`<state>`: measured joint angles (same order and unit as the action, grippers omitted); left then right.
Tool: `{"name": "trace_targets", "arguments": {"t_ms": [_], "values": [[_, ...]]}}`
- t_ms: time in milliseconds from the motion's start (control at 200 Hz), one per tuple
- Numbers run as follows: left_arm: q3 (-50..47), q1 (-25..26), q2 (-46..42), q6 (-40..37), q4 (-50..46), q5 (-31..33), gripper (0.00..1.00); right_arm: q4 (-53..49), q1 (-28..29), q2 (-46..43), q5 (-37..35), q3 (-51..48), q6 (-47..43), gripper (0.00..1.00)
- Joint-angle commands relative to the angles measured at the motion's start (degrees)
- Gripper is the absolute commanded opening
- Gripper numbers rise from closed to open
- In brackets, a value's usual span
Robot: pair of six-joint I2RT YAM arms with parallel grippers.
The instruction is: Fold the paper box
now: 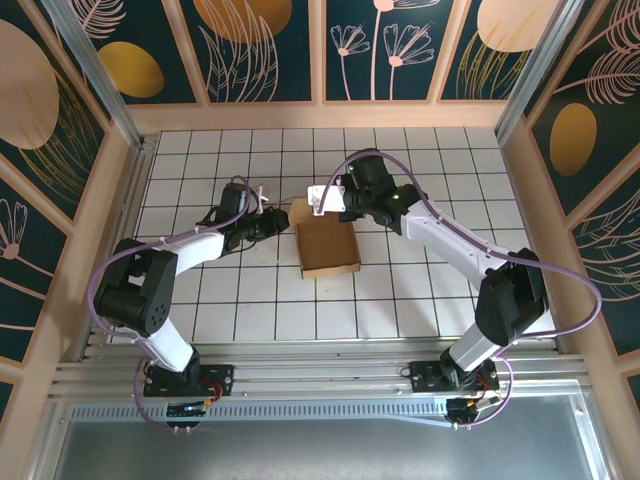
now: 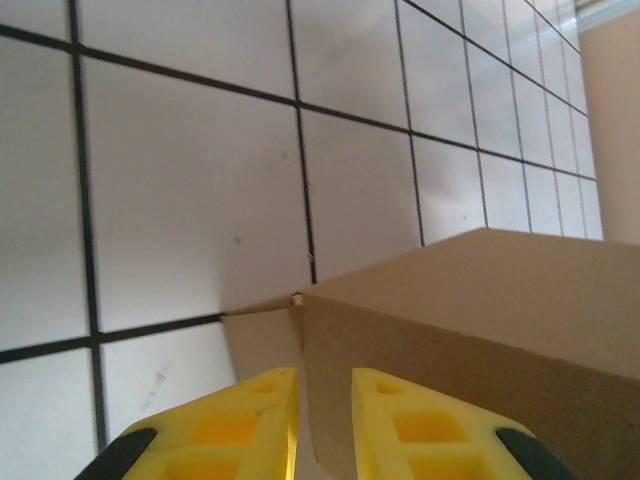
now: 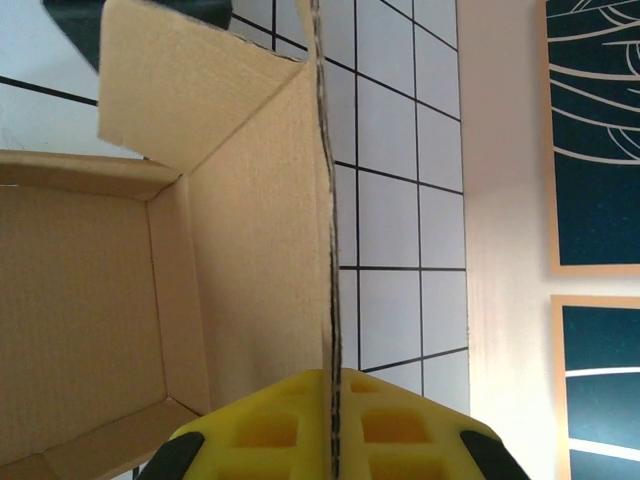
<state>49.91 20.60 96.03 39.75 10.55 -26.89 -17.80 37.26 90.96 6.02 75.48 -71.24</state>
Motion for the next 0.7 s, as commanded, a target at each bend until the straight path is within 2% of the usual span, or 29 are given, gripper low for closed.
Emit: {"name": "trace_targets", "arguments": {"t_ms": [0, 145, 345, 596, 696], "values": [[0.31, 2.72, 0.32, 1.09, 4.77, -7.42, 0.21, 1.22, 0.84, 0.03, -1.4, -1.13, 1.66, 0.07], [1.42, 6.22, 2.98, 1.84, 5.57, -8.1, 0.21, 2.26, 1.8, -0.41, -2.5, -2.21, 2.71, 0.07], [0.18, 6.56, 5.41, 1.38, 3.86, -4.55, 0.2, 3.63, 2.82, -1.78, -3.75, -4.83, 3.62, 0.07], [-3.74, 6.59, -1.04, -0.94, 2.13, 0.04, 0.22, 8.1, 4.18, -6.66, -6.12, -12.6, 3.79, 0.07], [-4.3, 6.55, -4.62, -2.85, -0.76, 4.39, 0.23, 9.2, 5.05, -8.21, -8.48, -15.57, 3.1, 0.07]]}}
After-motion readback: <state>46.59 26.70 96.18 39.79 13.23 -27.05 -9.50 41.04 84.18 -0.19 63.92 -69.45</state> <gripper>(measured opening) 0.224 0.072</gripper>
